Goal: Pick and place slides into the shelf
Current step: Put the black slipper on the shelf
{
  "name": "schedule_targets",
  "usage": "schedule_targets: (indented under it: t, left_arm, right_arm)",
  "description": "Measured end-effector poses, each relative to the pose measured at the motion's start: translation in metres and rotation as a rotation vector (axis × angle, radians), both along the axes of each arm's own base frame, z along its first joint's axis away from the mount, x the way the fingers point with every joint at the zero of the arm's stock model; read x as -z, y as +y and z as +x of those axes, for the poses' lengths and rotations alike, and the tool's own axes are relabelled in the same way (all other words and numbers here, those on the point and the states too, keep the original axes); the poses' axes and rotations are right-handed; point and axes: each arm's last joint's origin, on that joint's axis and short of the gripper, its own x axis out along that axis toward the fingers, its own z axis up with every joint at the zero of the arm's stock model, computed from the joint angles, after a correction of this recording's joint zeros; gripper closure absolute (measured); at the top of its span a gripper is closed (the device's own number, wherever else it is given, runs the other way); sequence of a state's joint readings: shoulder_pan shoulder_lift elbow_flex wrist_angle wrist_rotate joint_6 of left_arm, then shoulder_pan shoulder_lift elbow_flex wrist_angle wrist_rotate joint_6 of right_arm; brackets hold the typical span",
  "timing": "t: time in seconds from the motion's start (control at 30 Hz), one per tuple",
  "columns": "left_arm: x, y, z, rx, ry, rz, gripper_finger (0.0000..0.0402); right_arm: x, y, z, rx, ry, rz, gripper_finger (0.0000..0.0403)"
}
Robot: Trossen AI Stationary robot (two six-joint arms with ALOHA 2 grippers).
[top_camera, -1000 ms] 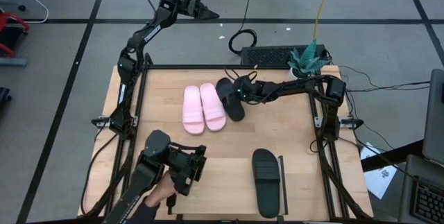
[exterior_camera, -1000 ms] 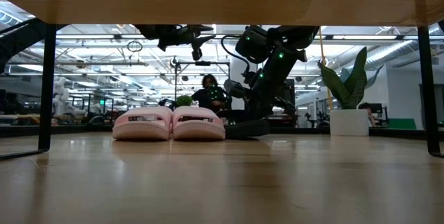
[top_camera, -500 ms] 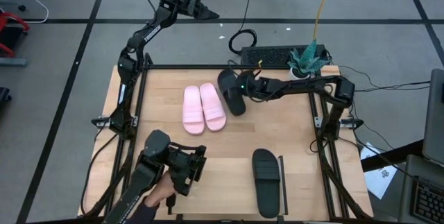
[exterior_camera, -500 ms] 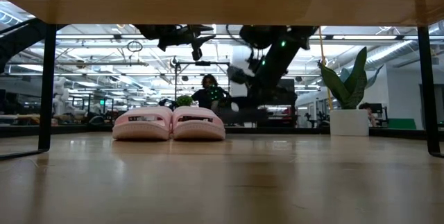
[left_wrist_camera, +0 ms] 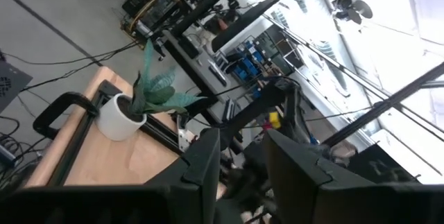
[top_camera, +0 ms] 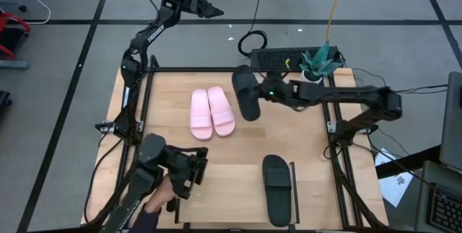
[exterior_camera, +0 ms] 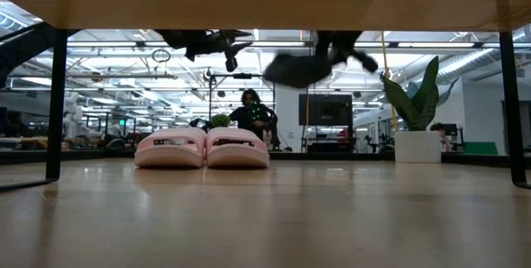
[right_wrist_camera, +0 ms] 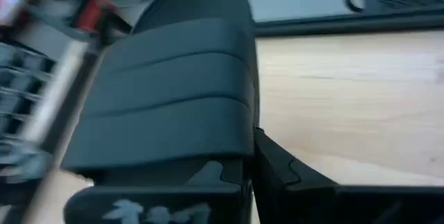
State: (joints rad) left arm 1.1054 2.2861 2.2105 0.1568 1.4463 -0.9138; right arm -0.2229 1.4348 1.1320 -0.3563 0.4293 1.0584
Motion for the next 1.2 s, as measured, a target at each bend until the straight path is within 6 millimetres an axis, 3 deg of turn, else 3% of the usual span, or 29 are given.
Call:
schedule_targets:
  t: [0.3, 0.5, 0.63, 0.77, 0.97, 1.2]
  left_arm:
    - [-0.043, -0.005, -0.037, -0.104, -0.036, 0.041, 0.0289]
    - [-0.069, -0.019, -0.044, -0.143, -0.065, 0.081, 0.0289]
    - [-0.082, -0.028, -0.045, -0.136, -0.060, 0.044, 0.0289]
    - [-0.092, -0.039, -0.043, -0.119, -0.056, 0.010, 0.0289]
    - [-0.111, -0.059, -0.038, -0.076, -0.073, 0.050, 0.0289]
    - [-0.133, -0.083, -0.036, -0.029, -0.096, 0.104, 0.0289]
  right_arm:
    - [-0.047, 0.073, -0.016, -0.123, -0.145, -0.039, 0.0402]
    - [-0.086, 0.130, -0.018, -0.218, -0.193, -0.120, 0.0403]
    - [-0.100, 0.166, -0.022, -0.255, -0.173, -0.143, 0.0403]
    - [-0.098, 0.194, -0.023, -0.257, -0.120, -0.105, 0.0403]
    - [-0.105, 0.217, -0.006, -0.233, -0.137, -0.051, 0.0403]
    - [-0.119, 0.218, 0.011, -0.199, -0.111, -0.065, 0.0403]
